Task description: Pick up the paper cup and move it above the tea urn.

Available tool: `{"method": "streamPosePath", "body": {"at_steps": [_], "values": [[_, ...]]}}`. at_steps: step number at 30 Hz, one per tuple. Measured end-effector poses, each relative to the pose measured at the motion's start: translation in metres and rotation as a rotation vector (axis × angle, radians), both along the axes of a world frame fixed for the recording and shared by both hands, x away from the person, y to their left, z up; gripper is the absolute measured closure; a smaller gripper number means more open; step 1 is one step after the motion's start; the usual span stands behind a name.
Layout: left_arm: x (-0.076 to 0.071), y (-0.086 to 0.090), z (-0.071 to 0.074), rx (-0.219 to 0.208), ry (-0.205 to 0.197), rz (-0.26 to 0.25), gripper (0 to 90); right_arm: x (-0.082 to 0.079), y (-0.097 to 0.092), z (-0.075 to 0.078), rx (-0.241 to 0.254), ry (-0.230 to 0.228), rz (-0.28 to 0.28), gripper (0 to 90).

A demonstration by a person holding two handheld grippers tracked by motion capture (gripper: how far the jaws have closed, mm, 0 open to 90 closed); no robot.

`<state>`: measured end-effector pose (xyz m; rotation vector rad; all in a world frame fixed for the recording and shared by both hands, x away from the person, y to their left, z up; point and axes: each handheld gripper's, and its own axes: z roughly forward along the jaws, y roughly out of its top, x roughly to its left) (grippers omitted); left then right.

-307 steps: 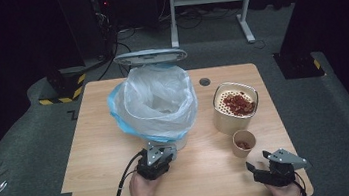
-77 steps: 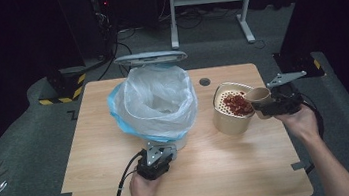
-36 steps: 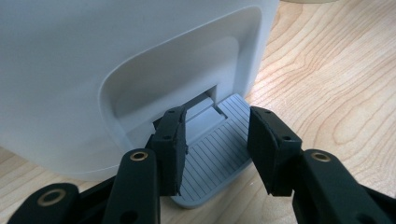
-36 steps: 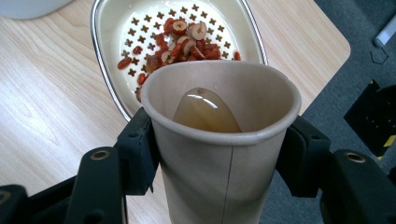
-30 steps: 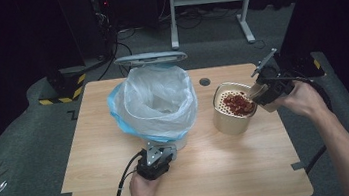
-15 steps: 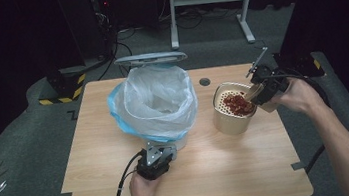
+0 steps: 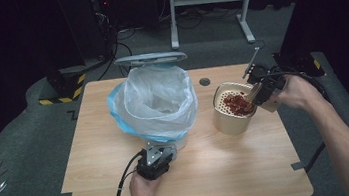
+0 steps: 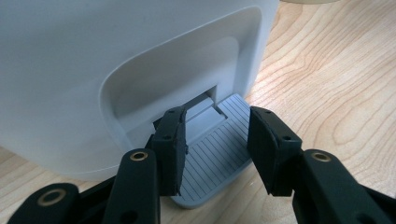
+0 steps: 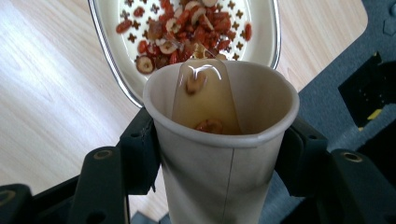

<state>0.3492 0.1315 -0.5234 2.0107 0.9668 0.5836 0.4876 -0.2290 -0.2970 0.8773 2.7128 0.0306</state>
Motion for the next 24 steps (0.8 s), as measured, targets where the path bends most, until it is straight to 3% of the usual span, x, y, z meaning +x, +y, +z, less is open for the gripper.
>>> {"method": "streamPosePath", "body": {"at_steps": [5, 12, 24], "values": [[0.0, -0.001, 0.0, -0.008, -0.002, 0.003, 57.1, 0.006, 0.01, -0.002, -0.074, 0.046, 0.006, 41.1], [0.0, -0.001, 0.0, -0.008, -0.003, 0.004, 56.9, 0.009, 0.015, -0.003, -0.123, 0.072, 0.011, 41.4], [0.0, -0.001, 0.0, -0.007, -0.004, 0.005, 56.8, 0.009, 0.014, -0.001, -0.142, 0.086, 0.004, 41.9]]}}
